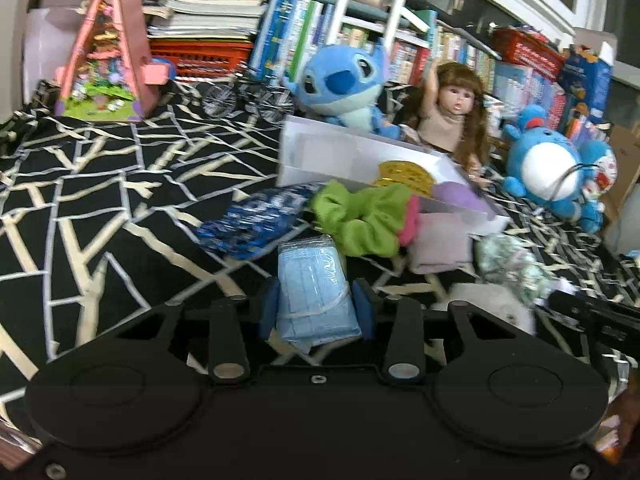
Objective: Organize soft objects
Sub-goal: 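Carry both items into the white box and open both tools, then withdraw both tools from the box back over the pile, then grasp the white fluffy cat plush with the right tool while the left tool grasps the dark blue floral cloth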
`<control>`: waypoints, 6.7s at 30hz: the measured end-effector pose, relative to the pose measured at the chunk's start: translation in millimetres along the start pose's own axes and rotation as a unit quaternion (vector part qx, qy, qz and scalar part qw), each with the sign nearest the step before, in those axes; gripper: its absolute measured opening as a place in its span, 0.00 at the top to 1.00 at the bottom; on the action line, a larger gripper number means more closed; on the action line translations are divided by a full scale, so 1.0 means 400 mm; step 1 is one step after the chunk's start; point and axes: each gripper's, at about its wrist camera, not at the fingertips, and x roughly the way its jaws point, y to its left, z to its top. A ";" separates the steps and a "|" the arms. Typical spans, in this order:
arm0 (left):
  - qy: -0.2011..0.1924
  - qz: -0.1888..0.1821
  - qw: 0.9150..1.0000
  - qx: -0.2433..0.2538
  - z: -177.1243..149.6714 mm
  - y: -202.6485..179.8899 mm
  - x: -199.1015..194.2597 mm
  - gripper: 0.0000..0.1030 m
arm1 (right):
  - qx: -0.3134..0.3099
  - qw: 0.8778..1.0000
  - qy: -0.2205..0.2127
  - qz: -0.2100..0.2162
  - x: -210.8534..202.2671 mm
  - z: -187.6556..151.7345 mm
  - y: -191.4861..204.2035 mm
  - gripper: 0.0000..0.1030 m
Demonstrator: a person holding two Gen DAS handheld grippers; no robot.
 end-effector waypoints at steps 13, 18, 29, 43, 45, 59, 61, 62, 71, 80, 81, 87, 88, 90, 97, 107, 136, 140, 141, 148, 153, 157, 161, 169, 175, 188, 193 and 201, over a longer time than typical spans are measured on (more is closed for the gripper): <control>-0.029 -0.028 0.999 0.027 0.099 -0.074 -0.005 0.64 | 0.021 0.999 -0.033 -0.016 -0.013 0.071 -0.031 0.63; -0.052 -0.026 0.998 0.034 0.185 -0.080 0.015 0.63 | 0.026 0.999 -0.046 -0.009 0.008 0.128 -0.035 0.63; -0.048 -0.025 0.998 0.036 0.362 -0.079 0.145 0.63 | 0.051 0.997 -0.033 0.039 0.130 0.269 -0.020 0.63; 0.048 -0.028 0.998 0.034 0.459 -0.128 0.428 0.63 | 0.095 0.992 0.053 0.058 0.366 0.375 -0.055 0.63; 0.055 -0.024 0.997 0.040 0.451 -0.138 0.454 0.63 | 0.105 0.991 0.066 0.059 0.398 0.380 -0.061 0.63; 0.066 -0.035 0.996 0.057 0.420 -0.172 0.506 0.63 | 0.082 0.991 0.098 0.051 0.502 0.378 -0.008 0.63; 0.070 -0.055 0.994 0.055 0.418 -0.177 0.503 0.63 | 0.081 0.990 0.100 0.049 0.509 0.375 -0.006 0.63; 0.074 -0.066 0.994 0.052 0.417 -0.179 0.502 0.63 | 0.085 0.990 0.101 0.051 0.511 0.374 -0.007 0.63; 0.097 -0.032 0.993 0.058 0.393 -0.183 0.537 0.63 | 0.085 0.989 0.108 0.051 0.534 0.363 -0.002 0.63; 0.109 -0.028 0.993 0.046 0.374 -0.175 0.562 0.62 | 0.085 0.989 0.113 0.049 0.552 0.357 -0.004 0.63; 0.109 -0.028 0.993 0.044 0.374 -0.174 0.562 0.62 | 0.086 0.988 0.115 0.049 0.556 0.355 -0.004 0.63; 0.106 -0.028 0.993 0.036 0.373 -0.163 0.557 0.59 | 0.114 0.985 0.120 0.052 0.567 0.340 -0.015 0.63; 0.106 -0.027 0.993 0.035 0.373 -0.160 0.556 0.57 | 0.116 0.985 0.120 0.054 0.566 0.339 -0.016 0.62; 0.105 -0.026 0.994 0.033 0.373 -0.154 0.552 0.54 | 0.120 0.984 0.117 0.057 0.561 0.340 -0.018 0.60; 0.077 -0.017 0.997 0.026 0.377 -0.147 0.509 0.27 | 0.130 0.983 0.105 0.078 0.532 0.350 -0.018 0.46; 0.034 -0.018 0.998 0.047 0.369 -0.152 0.393 0.18 | 0.121 0.983 0.073 0.118 0.434 0.354 -0.013 0.28; -0.033 -0.004 0.996 0.085 0.162 -0.108 0.099 0.12 | 0.024 0.993 -0.006 0.120 0.099 0.179 0.010 0.10; -0.032 -0.002 0.996 0.086 0.140 -0.097 0.082 0.12 | 0.007 0.994 -0.010 0.113 0.076 0.161 0.018 0.07; -0.032 0.000 0.996 0.087 0.132 -0.094 0.077 0.12 | 0.005 0.994 -0.011 0.113 0.069 0.156 0.019 0.07; -0.029 0.012 0.996 0.081 0.100 -0.064 0.060 0.12 | -0.011 0.993 -0.003 0.119 0.033 0.106 0.040 0.04; -0.036 0.029 0.996 0.074 0.083 -0.045 0.056 0.12 | -0.023 0.992 0.006 0.128 0.021 0.072 0.065 0.03; -0.037 0.042 0.996 0.065 0.086 -0.028 0.069 0.11 | -0.027 0.990 0.012 0.138 0.016 0.053 0.083 0.02; -0.048 0.060 0.996 0.037 0.096 0.002 0.087 0.07 | -0.034 0.988 0.014 0.148 0.014 0.039 0.105 0.00; -0.034 0.082 0.996 0.011 0.123 0.056 0.150 0.05 | -0.065 0.987 0.018 0.145 0.026 0.015 0.165 0.00; -0.018 0.079 0.997 0.007 0.118 0.066 0.184 0.05 | -0.082 0.986 0.017 0.141 0.034 0.003 0.199 0.00; 0.021 0.031 0.999 -0.003 0.098 0.068 0.208 0.49 | -0.091 0.984 0.029 0.152 0.047 -0.011 0.220 0.00; 0.018 0.031 0.999 0.001 0.086 0.064 0.179 0.54 | -0.083 0.983 0.034 0.161 0.047 -0.012 0.214 0.00; 0.029 0.025 0.999 0.010 0.064 0.042 0.118 0.54 | -0.079 0.982 0.041 0.167 0.048 -0.019 0.214 0.12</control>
